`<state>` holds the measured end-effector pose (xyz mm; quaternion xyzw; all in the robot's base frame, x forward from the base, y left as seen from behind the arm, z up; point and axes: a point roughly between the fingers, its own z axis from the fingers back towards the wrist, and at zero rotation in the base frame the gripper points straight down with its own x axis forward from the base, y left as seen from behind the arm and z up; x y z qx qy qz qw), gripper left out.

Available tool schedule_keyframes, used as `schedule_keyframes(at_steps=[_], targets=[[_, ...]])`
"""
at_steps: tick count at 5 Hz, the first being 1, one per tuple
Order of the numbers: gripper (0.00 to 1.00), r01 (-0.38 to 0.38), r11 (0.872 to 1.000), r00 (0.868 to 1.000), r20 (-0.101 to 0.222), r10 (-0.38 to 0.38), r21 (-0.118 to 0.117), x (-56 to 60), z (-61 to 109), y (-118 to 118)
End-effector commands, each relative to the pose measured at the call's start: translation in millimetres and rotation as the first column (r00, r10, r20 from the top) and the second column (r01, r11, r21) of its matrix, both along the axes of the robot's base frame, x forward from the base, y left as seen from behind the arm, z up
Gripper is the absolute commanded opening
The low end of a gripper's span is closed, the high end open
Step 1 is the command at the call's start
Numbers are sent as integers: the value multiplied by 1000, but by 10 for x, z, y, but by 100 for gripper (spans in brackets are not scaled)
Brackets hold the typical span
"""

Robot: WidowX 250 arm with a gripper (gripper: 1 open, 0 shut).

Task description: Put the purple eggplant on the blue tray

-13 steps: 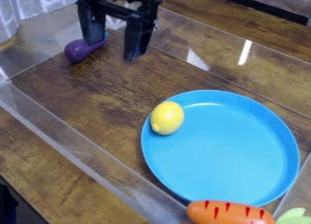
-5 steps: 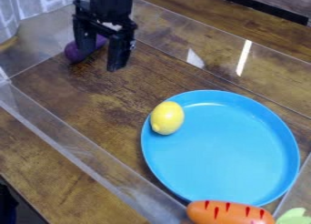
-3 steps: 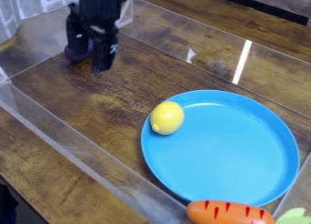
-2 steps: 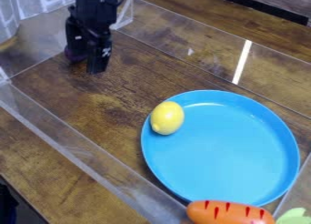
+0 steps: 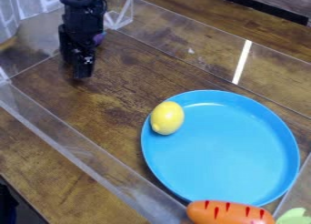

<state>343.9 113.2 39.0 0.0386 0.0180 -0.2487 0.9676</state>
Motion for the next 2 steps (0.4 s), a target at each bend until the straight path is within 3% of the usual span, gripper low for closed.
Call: schedule_keyframes(at_steps=[1,2], targets=[[100,-47,998,994,101,44,31,177,220,77],[100,1,999,992,127,-6,39,278,333,84]])
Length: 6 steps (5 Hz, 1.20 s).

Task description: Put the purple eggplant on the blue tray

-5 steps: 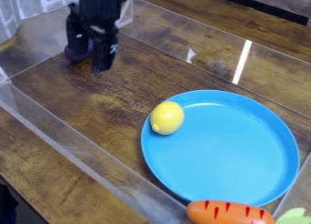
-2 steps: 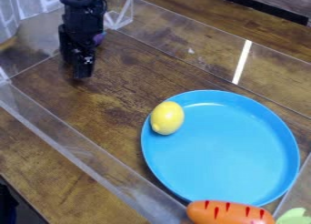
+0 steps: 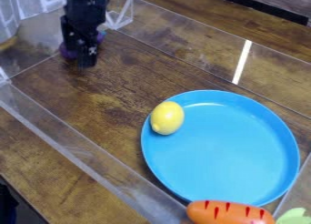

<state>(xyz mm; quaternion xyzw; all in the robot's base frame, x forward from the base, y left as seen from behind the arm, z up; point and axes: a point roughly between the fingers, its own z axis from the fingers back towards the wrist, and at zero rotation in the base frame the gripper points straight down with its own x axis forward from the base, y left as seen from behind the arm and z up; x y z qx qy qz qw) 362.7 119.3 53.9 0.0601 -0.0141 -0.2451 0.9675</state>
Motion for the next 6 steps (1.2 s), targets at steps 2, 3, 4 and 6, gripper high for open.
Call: schedule_keyframes(at_steps=[2,3,4,6], targets=[[100,61,998,994,87,-62,15,99,330,114],[100,71,997,993,98,-72,14,63,395,196],[100,75,997,991,112,-75,4,20,457,248],[100,154,988,982,111,-153,-2,216,326,177]])
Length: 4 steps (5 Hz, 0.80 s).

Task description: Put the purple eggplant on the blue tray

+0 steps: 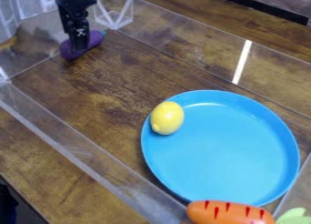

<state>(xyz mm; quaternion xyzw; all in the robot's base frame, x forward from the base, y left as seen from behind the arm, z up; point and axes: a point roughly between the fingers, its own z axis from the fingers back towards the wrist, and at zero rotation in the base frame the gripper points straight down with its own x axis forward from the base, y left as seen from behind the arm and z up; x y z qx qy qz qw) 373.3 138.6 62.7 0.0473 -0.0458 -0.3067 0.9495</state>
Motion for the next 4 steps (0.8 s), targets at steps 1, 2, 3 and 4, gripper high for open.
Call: schedule_keyframes(at_steps=[1,2,3,4], targets=[[100,74,997,995,66,-75,19,218,173,15],[100,58,998,996,67,-59,13,271,71,-42],[100,38,999,997,64,-38,7,310,-25,-105],[100,17,1000,998,67,-17,13,325,-5,-232]])
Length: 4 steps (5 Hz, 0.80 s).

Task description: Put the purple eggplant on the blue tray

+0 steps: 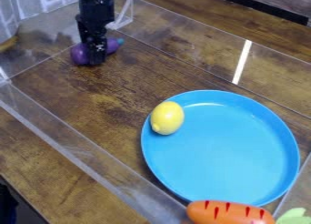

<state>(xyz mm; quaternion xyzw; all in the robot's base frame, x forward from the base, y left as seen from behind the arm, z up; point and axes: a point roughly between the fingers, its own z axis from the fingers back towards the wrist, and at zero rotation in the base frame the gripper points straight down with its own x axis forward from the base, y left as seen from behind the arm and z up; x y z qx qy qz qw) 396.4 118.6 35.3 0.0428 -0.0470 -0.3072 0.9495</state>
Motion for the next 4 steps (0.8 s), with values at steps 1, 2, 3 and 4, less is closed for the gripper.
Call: schedule_keyframes(at_steps=[1,2,3,4], targets=[[0,-16,999,998,67,14,29,116,224,-82],[0,-51,998,997,64,48,47,116,274,-163],[0,-84,994,995,64,79,71,61,421,-255],[0,-115,989,992,64,109,90,24,512,-312]])
